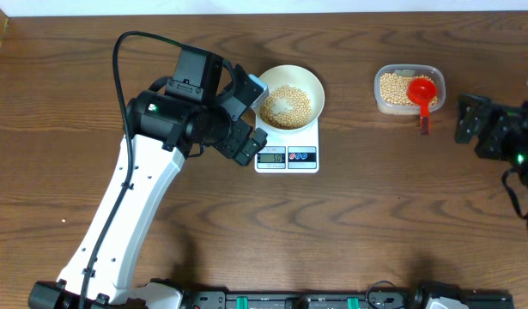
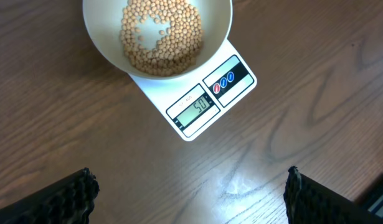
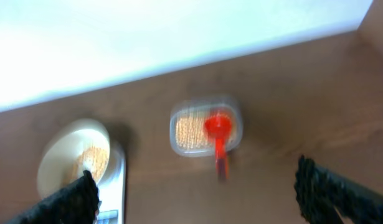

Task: Scoop item into bowl and weigh 50g on scale

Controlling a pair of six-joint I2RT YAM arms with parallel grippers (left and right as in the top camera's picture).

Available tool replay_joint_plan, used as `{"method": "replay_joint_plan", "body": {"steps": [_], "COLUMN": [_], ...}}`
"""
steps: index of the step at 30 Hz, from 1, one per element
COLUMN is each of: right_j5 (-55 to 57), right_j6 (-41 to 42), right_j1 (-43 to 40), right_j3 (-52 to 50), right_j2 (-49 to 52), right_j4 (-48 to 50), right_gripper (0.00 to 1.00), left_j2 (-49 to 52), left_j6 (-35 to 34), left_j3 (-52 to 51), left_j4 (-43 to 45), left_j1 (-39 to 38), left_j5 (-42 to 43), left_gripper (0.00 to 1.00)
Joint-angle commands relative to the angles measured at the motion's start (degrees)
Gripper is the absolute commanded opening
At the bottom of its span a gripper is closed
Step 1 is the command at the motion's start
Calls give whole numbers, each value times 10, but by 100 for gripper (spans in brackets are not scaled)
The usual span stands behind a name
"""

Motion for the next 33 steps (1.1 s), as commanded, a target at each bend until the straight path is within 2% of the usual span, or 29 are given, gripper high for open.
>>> {"method": "replay_joint_plan", "body": {"steps": [1,12,14,17,22,33], "right_j5": [48,52,78,117,149,144], "right_j6": [0,0,0,0,0,1], "right_j1": [7,23,43,68,101,120], "right_j3": [-87,-427,-506,-569,-640,-749], "right_j2": [-79,-324,-376,-414,-463,-560], "right_j4": [55,342,411,469,509,525], "right_gripper": [99,99,99,99,99,99], "left_j2": [4,4,4,4,4,4], "left_j6": [-1,-1,-1,-1,-1,-1], "left_j3": [10,10,10,10,10,10], "left_j4": [-2,-2,-2,-2,-2,-2], "left_j1": [-1,-1,-1,-1,-1,-1], "left_j5": [5,5,5,5,5,5], "left_gripper": [98,98,98,98,98,98]}}
